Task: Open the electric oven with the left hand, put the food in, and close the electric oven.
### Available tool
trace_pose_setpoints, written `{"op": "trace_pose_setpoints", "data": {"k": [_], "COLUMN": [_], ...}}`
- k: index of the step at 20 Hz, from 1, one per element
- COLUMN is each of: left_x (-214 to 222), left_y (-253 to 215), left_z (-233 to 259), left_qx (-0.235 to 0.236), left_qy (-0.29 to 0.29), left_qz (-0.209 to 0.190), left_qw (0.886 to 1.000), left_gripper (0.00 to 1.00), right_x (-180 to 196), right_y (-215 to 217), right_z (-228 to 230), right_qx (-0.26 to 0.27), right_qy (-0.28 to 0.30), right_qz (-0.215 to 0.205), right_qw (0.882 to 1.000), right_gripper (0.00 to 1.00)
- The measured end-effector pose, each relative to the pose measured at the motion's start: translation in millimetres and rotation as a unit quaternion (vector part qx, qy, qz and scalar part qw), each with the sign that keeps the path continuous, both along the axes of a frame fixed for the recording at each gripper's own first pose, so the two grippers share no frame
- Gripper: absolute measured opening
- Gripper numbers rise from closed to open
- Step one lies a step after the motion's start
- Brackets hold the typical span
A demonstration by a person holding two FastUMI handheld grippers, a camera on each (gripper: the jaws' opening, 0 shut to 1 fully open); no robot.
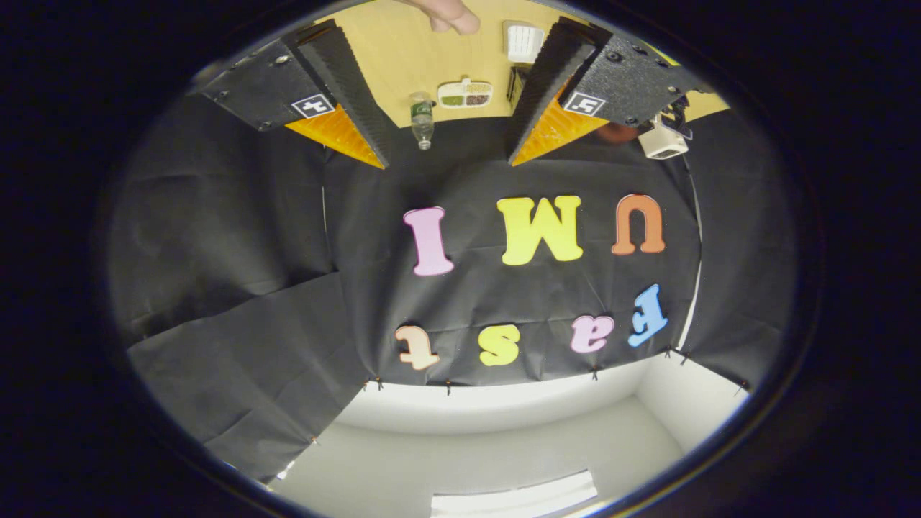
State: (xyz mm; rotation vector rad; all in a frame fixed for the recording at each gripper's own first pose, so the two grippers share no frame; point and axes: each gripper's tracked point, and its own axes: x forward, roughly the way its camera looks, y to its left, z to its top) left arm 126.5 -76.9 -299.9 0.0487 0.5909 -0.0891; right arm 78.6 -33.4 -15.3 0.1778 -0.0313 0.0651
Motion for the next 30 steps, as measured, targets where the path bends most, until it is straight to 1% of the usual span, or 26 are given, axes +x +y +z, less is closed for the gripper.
{"op": "trace_pose_setpoints", "data": {"k": [4, 5, 6, 10, 12, 13, 15, 16, 17, 20, 22, 23, 26, 29, 30], "left_x": [11.9, 17.8, 23.4, 45.9, 53.6, 58.7, 74.5, 81.1, 89.5, 114.1, 128.5, 131.8, 124.1, 105.7, 96.6], "left_y": [2.0, 6.6, 13.9, 23.7, 28.5, 27.4, 27.9, 27.8, 28.4, 26.4, 25.2, 28.1, 37.0, 38.9, 38.5], "left_z": [17.8, 25.5, 33.0, 54.2, 53.7, 59.9, 69.2, 70.5, 72.2, 85.6, 91.3, 93.5, 101.6, 120.9, 130.6], "left_qx": [-0.009, -0.006, 0.001, -0.012, -0.023, -0.025, -0.020, -0.016, -0.013, -0.017, -0.032, -0.038, -0.044, -0.043, -0.042], "left_qy": [-0.019, -0.031, -0.045, -0.074, -0.064, -0.079, -0.107, -0.110, -0.119, -0.148, -0.163, -0.167, -0.168, -0.183, -0.192], "left_qz": [0.004, 0.007, 0.012, 0.021, 0.023, 0.024, 0.019, 0.018, 0.016, 0.013, 0.009, 0.013, 0.025, 0.022, 0.021], "left_qw": [1.000, 0.999, 0.999, 0.997, 0.997, 0.996, 0.994, 0.994, 0.993, 0.989, 0.986, 0.985, 0.985, 0.982, 0.980], "left_gripper": [0.93, 0.93, 0.93, 0.96, 0.95, 0.97, 0.95, 0.94, 0.95, 0.95, 0.94, 0.94, 0.94, 0.94, 0.94], "right_x": [-0.6, -0.1, -0.2, -2.6, -3.7, -3.8, -6.1, -7.2, -8.5, -11.9, -14.8, -17.5, -24.4, -34.5, -37.8], "right_y": [1.6, 1.5, 1.6, -2.7, -5.3, -6.1, -9.2, -10.5, -11.9, -14.0, -15.0, -15.8, -15.5, -15.7, -14.8], "right_z": [-3.2, -3.2, -3.7, -7.7, -9.7, -11.7, -11.9, -12.0, -12.3, -13.4, -13.4, -12.6, -10.8, -5.9, -3.4], "right_qx": [-0.002, -0.002, -0.003, -0.001, 0.001, 0.002, 0.001, 0.002, 0.002, 0.002, 0.001, 0.001, 0.000, -0.001, -0.001], "right_qy": [0.003, 0.004, 0.004, 0.011, 0.015, 0.016, 0.019, 0.020, 0.020, 0.023, 0.024, 0.024, 0.023, 0.019, 0.017], "right_qz": [0.004, 0.003, 0.003, -0.001, -0.003, -0.005, -0.008, -0.009, -0.011, -0.015, -0.018, -0.019, -0.018, -0.019, -0.018], "right_qw": [1.000, 1.000, 1.000, 1.000, 1.000, 1.000, 1.000, 1.000, 1.000, 1.000, 1.000, 1.000, 1.000, 1.000, 1.000], "right_gripper": [1.00, 1.00, 1.00, 1.00, 1.00, 1.00, 1.00, 0.89, 1.00, 1.00, 1.00, 1.00, 1.00, 1.00, 0.89]}}
